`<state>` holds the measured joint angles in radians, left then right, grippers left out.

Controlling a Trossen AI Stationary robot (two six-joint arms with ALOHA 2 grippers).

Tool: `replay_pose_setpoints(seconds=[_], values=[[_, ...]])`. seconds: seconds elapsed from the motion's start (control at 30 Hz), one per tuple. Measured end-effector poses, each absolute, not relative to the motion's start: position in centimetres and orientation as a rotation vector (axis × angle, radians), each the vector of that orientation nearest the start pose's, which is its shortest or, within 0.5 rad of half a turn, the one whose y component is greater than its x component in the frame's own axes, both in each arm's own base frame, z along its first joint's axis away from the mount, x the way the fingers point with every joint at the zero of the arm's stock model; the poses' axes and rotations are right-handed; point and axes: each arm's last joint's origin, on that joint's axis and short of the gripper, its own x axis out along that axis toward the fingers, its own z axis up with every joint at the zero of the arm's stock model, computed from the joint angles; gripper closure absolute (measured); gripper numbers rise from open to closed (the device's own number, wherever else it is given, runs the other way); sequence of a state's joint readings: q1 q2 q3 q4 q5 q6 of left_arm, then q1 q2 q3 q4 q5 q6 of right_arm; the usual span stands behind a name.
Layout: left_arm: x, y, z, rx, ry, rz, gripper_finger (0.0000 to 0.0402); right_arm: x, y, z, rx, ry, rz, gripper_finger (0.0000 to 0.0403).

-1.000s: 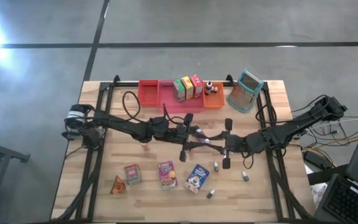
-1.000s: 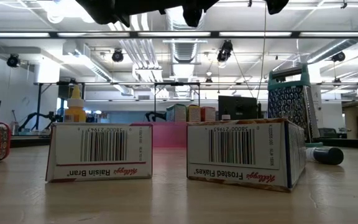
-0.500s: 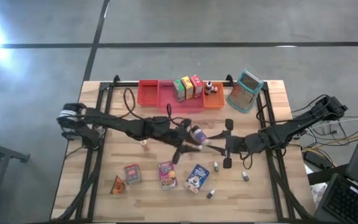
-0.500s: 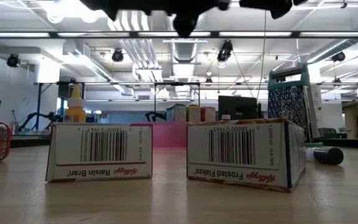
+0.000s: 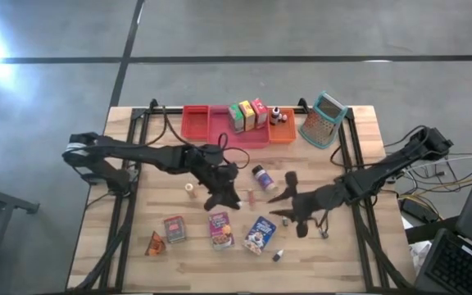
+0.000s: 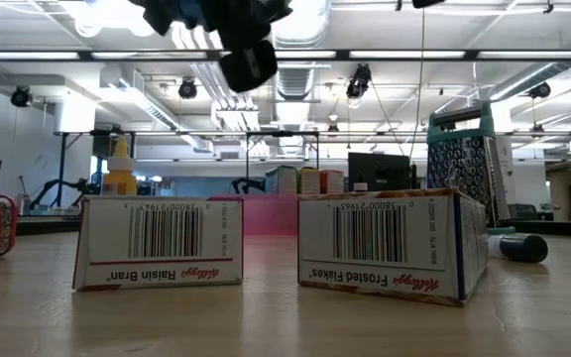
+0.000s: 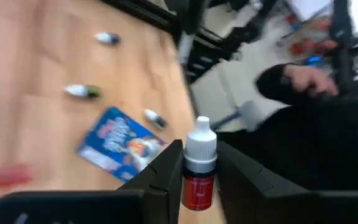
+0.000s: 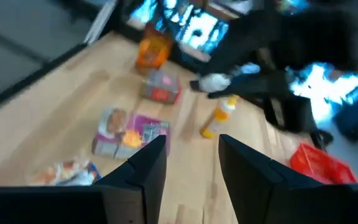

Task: Pick & Place Kitchen Items
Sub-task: Put the red food coloring bottle into the orange bin

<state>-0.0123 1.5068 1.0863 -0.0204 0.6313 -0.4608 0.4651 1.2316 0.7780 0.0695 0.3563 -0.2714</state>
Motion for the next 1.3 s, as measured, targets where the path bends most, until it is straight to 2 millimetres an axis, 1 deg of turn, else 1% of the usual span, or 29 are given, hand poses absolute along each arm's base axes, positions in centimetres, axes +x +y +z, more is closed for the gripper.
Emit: replay_pose_setpoints(seconds=[0.03, 0.1, 0.17, 0.23, 0.3, 0.37, 0.5, 0.63, 0.77, 0.87, 1.13, 1.3], values=[[33.6, -2.2, 28.2, -0.606, 0.571, -0.557, 0.0309, 24.7, 11.5, 26.2, -0.463, 0.353, 0.168, 0.0266], [33.9, -2.4, 27.7, -0.666, 0.610, -0.618, 0.0309, 26.0, 12.4, 26.5, -0.527, 0.359, 0.186, 0.0270], [34.1, -2.5, 27.3, -0.686, 0.630, -0.650, 0.0309, 26.7, 13.0, 26.8, -0.569, 0.402, 0.194, 0.0272], [34.0, -2.5, 26.9, -0.704, 0.664, -0.655, 0.0309, 27.9, 13.6, 27.4, -0.581, 0.417, 0.197, 0.0276], [34.1, -2.5, 26.8, -0.711, 0.669, -0.669, 0.0309, 28.5, 13.9, 27.4, -0.609, 0.466, 0.208, 0.0280], [34.1, -2.6, 26.8, -0.726, 0.683, -0.693, 0.0309, 29.5, 14.5, 27.9, -0.616, 0.458, 0.213, 0.0285], [34.0, -2.7, 26.6, -0.735, 0.706, -0.731, 0.0309, 30.7, 15.0, 28.6, -0.641, 0.446, 0.217, 0.0291], [33.9, -3.0, 26.5, -0.698, 0.704, -0.772, 0.0309, 31.6, 15.2, 28.7, -0.652, 0.449, 0.218, 0.0285], [33.9, -3.1, 26.5, -0.684, 0.700, -0.792, 0.0309, 32.4, 15.1, 28.9, -0.646, 0.443, 0.207, 0.0269], [33.9, -3.0, 26.5, -0.672, 0.693, -0.794, 0.0309, 32.9, 14.9, 28.6, -0.645, 0.450, 0.201, 0.0257], [34.0, -3.0, 26.6, -0.663, 0.676, -0.784, 0.0309, 33.2, 14.7, 28.7, -0.635, 0.442, 0.196, 0.0240], [34.3, -2.7, 27.2, -0.635, 0.638, -0.771, 0.0309, 33.3, 14.5, 28.8, -0.625, 0.435, 0.200, 0.0242]])
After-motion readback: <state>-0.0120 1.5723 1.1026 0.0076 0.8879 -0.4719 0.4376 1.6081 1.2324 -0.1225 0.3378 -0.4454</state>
